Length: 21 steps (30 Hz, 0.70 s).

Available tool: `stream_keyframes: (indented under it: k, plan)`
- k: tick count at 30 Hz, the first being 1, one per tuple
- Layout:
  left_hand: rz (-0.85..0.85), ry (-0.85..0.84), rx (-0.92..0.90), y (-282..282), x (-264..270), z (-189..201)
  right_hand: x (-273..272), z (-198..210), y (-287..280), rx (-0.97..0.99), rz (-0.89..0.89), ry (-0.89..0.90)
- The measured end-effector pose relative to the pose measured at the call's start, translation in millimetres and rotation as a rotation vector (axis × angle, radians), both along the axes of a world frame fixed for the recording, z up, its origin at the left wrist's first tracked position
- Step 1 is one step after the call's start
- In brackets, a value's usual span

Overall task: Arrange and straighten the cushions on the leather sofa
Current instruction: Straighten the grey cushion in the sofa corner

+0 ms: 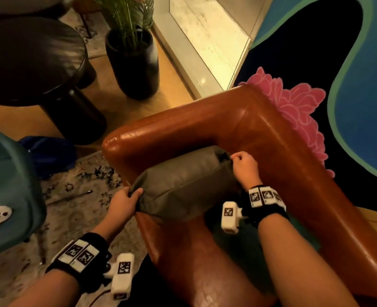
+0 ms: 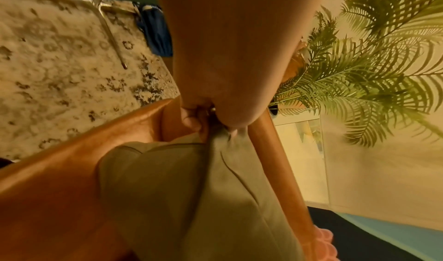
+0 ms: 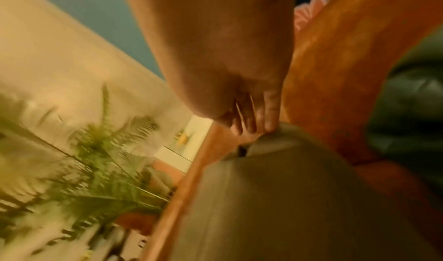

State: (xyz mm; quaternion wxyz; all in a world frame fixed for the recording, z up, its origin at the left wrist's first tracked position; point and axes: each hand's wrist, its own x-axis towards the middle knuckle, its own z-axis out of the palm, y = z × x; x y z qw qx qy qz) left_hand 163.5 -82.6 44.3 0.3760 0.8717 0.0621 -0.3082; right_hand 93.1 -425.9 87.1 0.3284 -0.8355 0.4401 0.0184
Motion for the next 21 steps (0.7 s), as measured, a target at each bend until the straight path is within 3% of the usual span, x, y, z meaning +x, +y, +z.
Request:
stream_keyframes:
  k: [2, 5, 8, 10, 12, 14, 16, 18, 20, 21]
  plan:
    - [-0.085, -0.007, 0.011, 4.3, 0.6, -3.7, 6.6, -20.4, -15.0, 0.064, 0.117, 0.166]
    - [-0.111, 0.001, 0.025, 14.8, -1.1, -12.4, 17.9, -35.3, -13.4, 0.037, 0.125, 0.261]
    - [0.085, 0.059, -0.11, 16.9, -9.6, -8.3, 22.3, -42.3, -3.2, -0.089, 0.228, 0.298]
    - [0.159, 0.033, -0.099, 14.7, -10.8, -6.5, 25.5, -38.4, 4.7, -0.184, 0.394, 0.333]
    - [0.167, -0.028, -0.049, 14.5, -9.2, -4.9, 30.2, -22.1, -5.0, -0.144, 0.436, 0.291]
    - [0.191, -0.09, -0.005, 23.0, -4.7, -4.3, 26.3, 0.2, -28.5, 0.108, 0.431, 0.133]
    - [0.203, -0.126, 0.036, 38.6, 1.9, -4.2, 8.7, 17.2, -40.5, 0.549, 0.391, -0.087]
    - [0.232, -0.122, 0.054, 46.4, 10.6, -4.2, -7.2, 20.0, -30.8, 0.962, 0.189, -0.259]
    - [0.266, -0.111, 0.048, 46.4, 19.7, -12.7, -8.7, 2.6, -13.4, 1.086, -0.069, -0.279]
    - [0.276, -0.109, 0.06, 44.5, 23.1, -18.5, -5.9, -7.0, -5.4, 1.039, -0.206, -0.262]
